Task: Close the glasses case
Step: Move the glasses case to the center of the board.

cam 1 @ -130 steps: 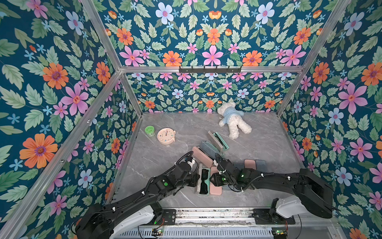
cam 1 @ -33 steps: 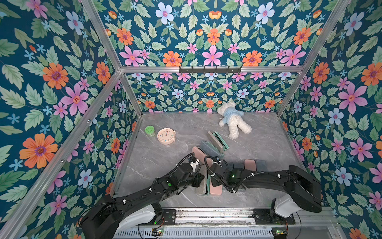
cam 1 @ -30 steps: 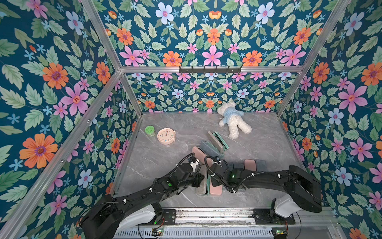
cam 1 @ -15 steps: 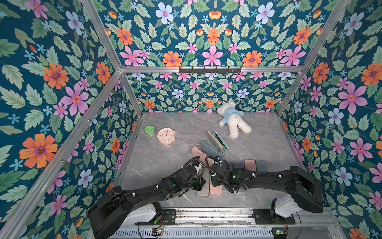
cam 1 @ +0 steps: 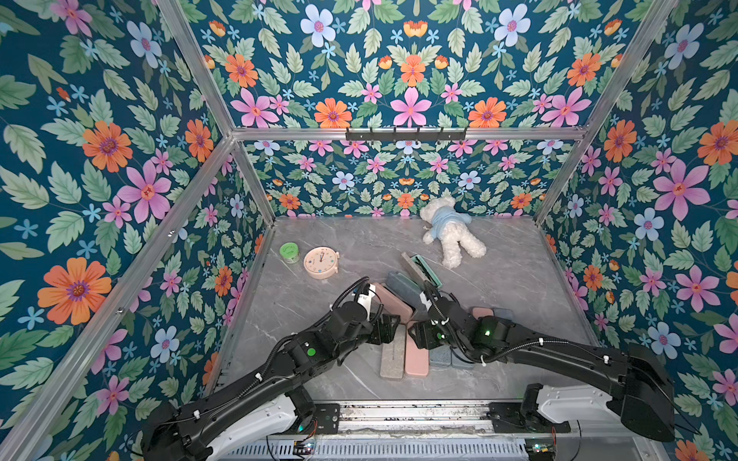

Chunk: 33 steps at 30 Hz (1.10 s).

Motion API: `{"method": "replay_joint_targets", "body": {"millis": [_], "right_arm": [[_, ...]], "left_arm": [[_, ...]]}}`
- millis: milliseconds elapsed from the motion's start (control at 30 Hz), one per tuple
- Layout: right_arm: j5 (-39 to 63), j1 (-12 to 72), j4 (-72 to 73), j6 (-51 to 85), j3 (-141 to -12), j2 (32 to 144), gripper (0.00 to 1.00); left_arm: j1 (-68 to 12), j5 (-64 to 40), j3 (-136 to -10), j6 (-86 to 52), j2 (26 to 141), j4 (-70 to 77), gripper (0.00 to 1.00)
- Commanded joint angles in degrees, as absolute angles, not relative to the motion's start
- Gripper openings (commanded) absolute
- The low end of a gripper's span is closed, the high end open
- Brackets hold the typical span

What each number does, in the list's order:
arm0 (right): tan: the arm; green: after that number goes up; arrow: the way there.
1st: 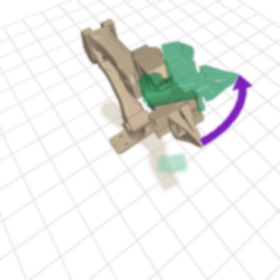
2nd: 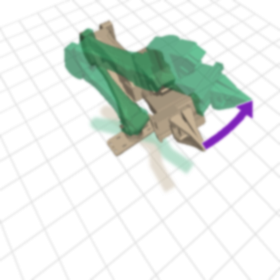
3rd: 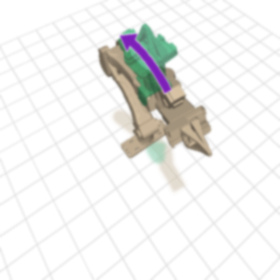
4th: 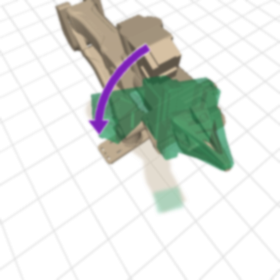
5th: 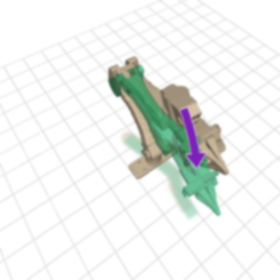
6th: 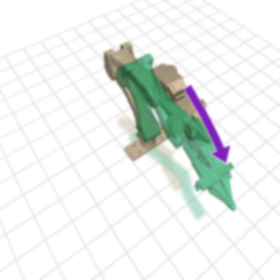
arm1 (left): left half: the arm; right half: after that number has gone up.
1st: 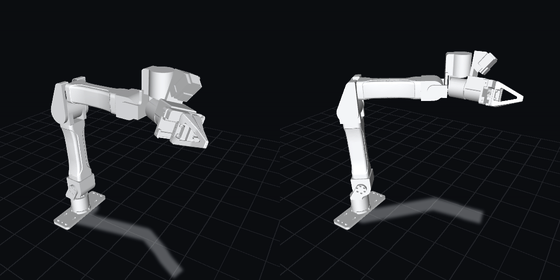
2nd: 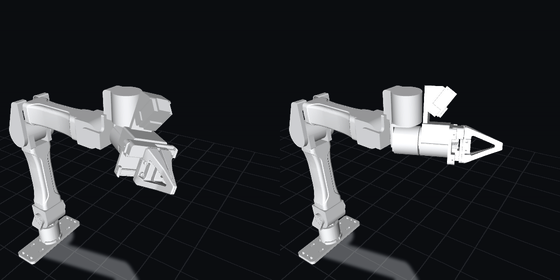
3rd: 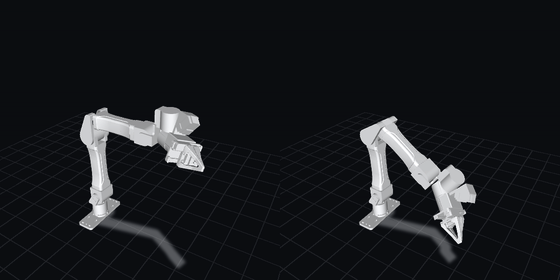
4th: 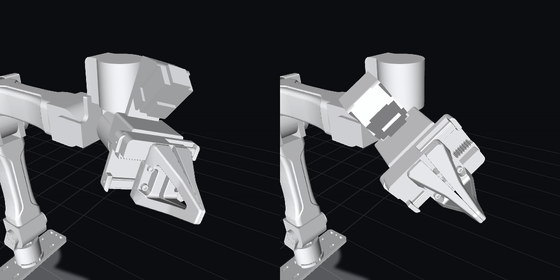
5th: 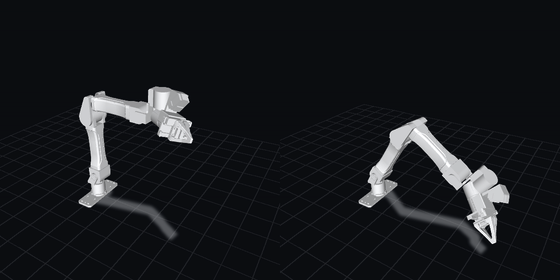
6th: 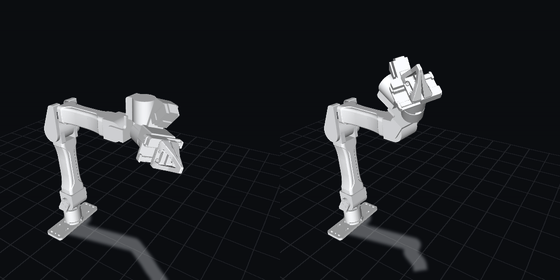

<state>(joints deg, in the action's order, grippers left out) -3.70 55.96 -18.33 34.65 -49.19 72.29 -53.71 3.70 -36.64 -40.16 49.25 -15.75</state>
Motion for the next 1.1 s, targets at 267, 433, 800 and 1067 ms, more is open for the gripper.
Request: {"method": "replay_joint_targets", "body": {"millis": [267,433,800,1067], "right_arm": [[12.8,47.5,-24.4,18.1,-63.0,85.2,0.81],[16.1,45.4,-27.4,15.6,-70.3,94.4,0.79],[16.8,44.2,-33.2,12.7,-83.6,110.5,0.65],[16.4,44.2,-35.2,13.2,-89.3,116.0,0.36]], "left_arm": [[-53.3,16.2,-34.2,-43.7,47.2,-22.1,0.92],[-53.3,16.1,-32.1,-44.1,43.3,-22.0,0.92],[-53.3,16.1,-30.4,-43.9,39.4,-23.8,0.91],[-53.3,15.8,-30.5,-43.3,38.3,-24.6,0.90]]}}
